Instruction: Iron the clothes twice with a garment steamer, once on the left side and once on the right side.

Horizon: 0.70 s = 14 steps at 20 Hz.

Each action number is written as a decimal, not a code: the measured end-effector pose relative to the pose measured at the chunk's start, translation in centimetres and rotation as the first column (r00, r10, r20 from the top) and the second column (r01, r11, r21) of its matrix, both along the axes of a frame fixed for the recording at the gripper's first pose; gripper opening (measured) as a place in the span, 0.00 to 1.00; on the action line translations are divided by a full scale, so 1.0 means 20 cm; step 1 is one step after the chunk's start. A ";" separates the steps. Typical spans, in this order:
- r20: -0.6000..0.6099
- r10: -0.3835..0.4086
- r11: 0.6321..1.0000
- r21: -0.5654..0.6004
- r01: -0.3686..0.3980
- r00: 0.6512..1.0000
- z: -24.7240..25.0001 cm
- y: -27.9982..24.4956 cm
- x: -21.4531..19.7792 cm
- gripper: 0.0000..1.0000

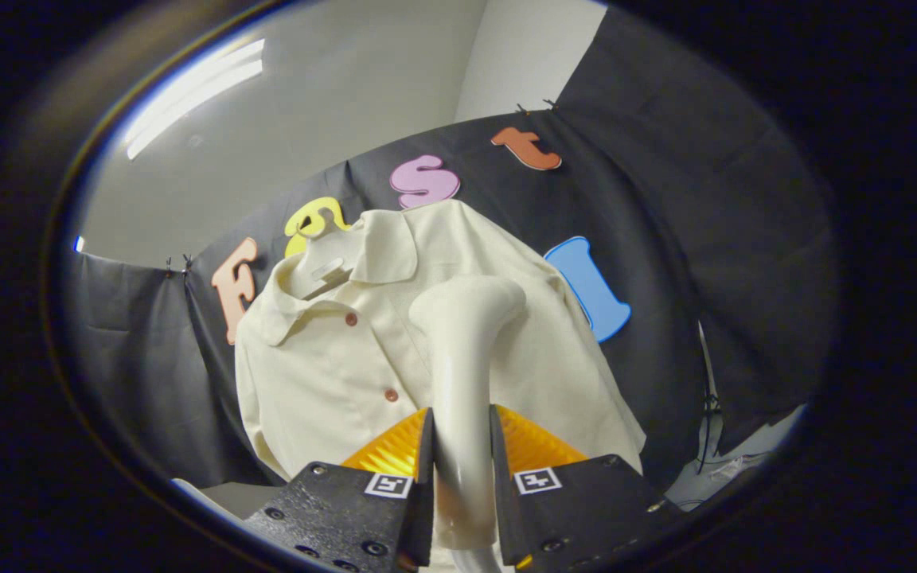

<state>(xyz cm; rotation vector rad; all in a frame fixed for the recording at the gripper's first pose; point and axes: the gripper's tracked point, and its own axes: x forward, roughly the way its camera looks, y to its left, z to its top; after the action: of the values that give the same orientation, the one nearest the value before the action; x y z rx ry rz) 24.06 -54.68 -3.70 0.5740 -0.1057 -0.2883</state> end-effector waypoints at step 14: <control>-0.040 0.002 0.995 0.101 0.002 0.999 -0.41 0.00 -0.13 0.32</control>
<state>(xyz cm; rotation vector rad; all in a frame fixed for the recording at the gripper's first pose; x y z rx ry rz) 21.52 -54.78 -11.80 0.6685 -0.0522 -0.3066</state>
